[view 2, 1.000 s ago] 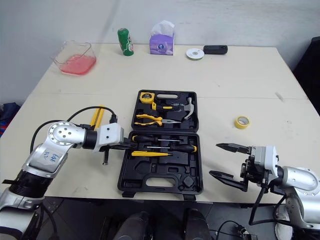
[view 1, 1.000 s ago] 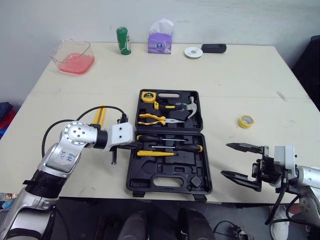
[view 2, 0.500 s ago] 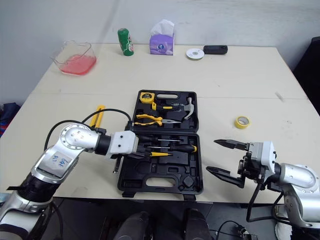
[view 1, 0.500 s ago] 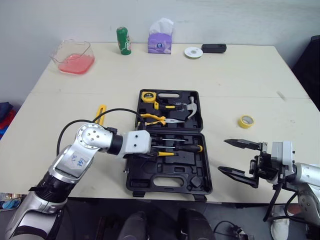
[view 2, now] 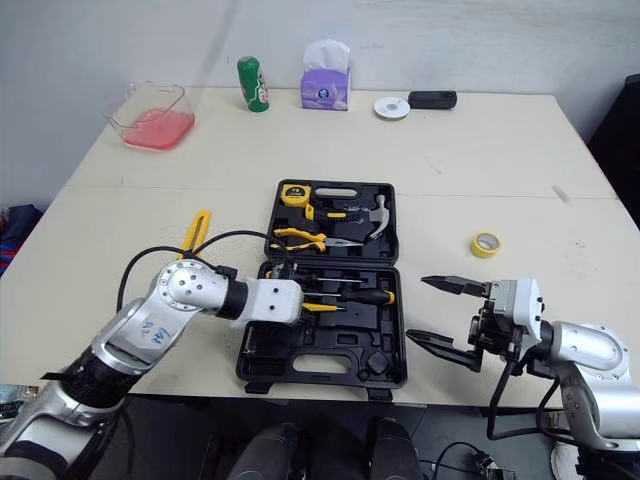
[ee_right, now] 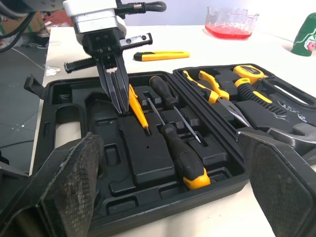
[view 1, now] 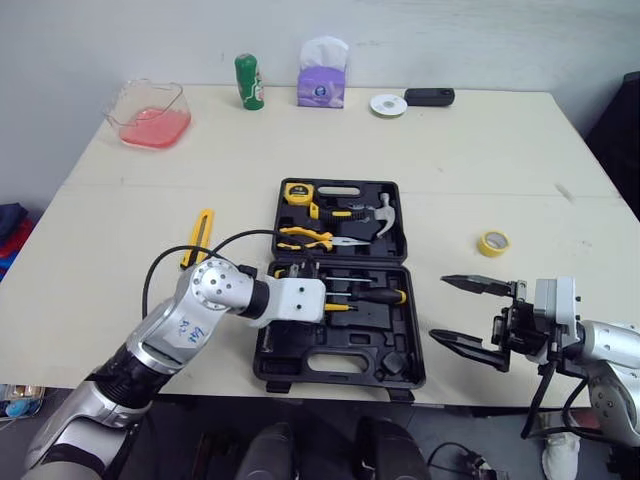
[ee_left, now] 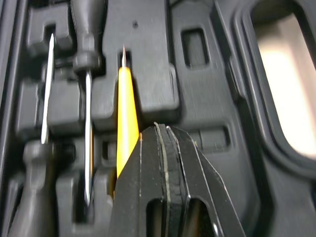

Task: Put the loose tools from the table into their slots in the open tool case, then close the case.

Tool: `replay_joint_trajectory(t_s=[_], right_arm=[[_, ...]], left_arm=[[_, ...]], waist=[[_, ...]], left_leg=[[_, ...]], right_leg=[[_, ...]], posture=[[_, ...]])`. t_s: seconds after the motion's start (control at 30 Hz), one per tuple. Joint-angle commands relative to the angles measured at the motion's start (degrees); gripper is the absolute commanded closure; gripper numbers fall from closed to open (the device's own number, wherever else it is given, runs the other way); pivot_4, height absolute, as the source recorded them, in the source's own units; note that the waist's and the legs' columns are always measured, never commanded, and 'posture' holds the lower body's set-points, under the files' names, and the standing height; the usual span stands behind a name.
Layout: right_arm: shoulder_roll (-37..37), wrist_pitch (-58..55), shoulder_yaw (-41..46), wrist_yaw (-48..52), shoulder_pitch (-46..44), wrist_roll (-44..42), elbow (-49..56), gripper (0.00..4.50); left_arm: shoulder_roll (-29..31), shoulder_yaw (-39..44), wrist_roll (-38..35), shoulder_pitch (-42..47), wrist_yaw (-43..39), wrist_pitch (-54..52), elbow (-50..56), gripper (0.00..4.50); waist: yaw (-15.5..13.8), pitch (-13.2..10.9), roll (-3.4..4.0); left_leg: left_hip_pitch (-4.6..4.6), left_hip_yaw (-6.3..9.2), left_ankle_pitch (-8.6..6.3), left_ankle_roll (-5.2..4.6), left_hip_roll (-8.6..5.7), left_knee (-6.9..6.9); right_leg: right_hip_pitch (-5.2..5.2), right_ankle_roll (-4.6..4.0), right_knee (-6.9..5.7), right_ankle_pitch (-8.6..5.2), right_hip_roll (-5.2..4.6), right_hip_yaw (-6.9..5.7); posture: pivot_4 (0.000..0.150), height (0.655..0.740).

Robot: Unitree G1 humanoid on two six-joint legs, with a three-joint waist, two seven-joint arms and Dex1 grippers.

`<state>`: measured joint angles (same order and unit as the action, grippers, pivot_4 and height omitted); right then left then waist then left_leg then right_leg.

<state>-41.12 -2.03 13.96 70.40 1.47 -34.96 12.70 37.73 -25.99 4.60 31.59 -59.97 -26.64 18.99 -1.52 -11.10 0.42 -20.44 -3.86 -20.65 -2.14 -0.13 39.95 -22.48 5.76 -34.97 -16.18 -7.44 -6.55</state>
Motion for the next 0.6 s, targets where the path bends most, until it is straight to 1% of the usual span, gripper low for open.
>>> replay_joint_trajectory(t_s=[0.03,0.23,0.33,0.4,0.5,0.6], right_arm=[[0.00,-0.41,0.47,-0.88,0.02,-0.66,2.69,0.00],[0.13,-0.74,0.28,-1.34,0.10,-0.76,3.23,0.00],[0.26,-0.58,0.12,-1.22,0.12,-0.73,3.12,0.00],[0.29,-0.48,0.08,-1.12,0.17,-0.74,3.12,0.00],[0.18,-0.26,0.19,-0.72,0.39,-0.71,2.86,0.00],[0.01,-0.01,0.28,-0.27,0.57,-0.52,2.42,0.00]], left_arm=[[1.09,0.17,2.29,1.39,0.60,-0.37,-0.43,4.46],[2.65,2.10,2.30,2.69,0.51,0.45,-1.92,4.46],[1.86,2.78,0.80,2.64,0.62,-0.35,-2.39,4.46],[0.97,4.13,-1.19,2.59,0.38,-0.52,-2.27,4.46],[0.95,6.86,-6.60,2.22,-2.76,-0.99,-0.87,4.46],[2.20,9.42,-10.79,1.36,-5.47,-1.22,-0.47,4.46]], waist=[[0.01,0.00,0.00],[0.06,0.00,0.00],[0.08,0.00,0.00],[0.07,0.00,0.00],[0.06,0.00,-0.01],[0.08,0.00,-0.01]], left_leg=[[0.00,0.00,0.00,0.00,0.01,0.00],[0.01,0.00,0.00,0.00,0.02,0.00],[0.02,0.00,0.00,0.01,0.03,0.00],[0.01,0.00,0.00,0.00,0.02,0.00],[-0.02,0.01,0.00,0.00,0.03,0.00],[-0.03,0.02,0.00,0.01,0.02,0.00]], right_leg=[[0.00,0.00,0.00,0.00,0.00,0.00],[0.00,0.00,0.00,0.00,-0.01,0.00],[0.00,0.00,-0.01,0.00,-0.02,0.00],[0.00,0.00,0.00,0.00,-0.02,0.00],[-0.02,0.00,0.01,0.00,-0.04,-0.01],[-0.01,0.00,0.02,0.00,-0.05,-0.02]], posture=[[0.150,0.7400],[0.150,0.7400],[0.150,0.7400],[0.150,0.7400],[0.150,0.7400],[0.150,0.7400]])
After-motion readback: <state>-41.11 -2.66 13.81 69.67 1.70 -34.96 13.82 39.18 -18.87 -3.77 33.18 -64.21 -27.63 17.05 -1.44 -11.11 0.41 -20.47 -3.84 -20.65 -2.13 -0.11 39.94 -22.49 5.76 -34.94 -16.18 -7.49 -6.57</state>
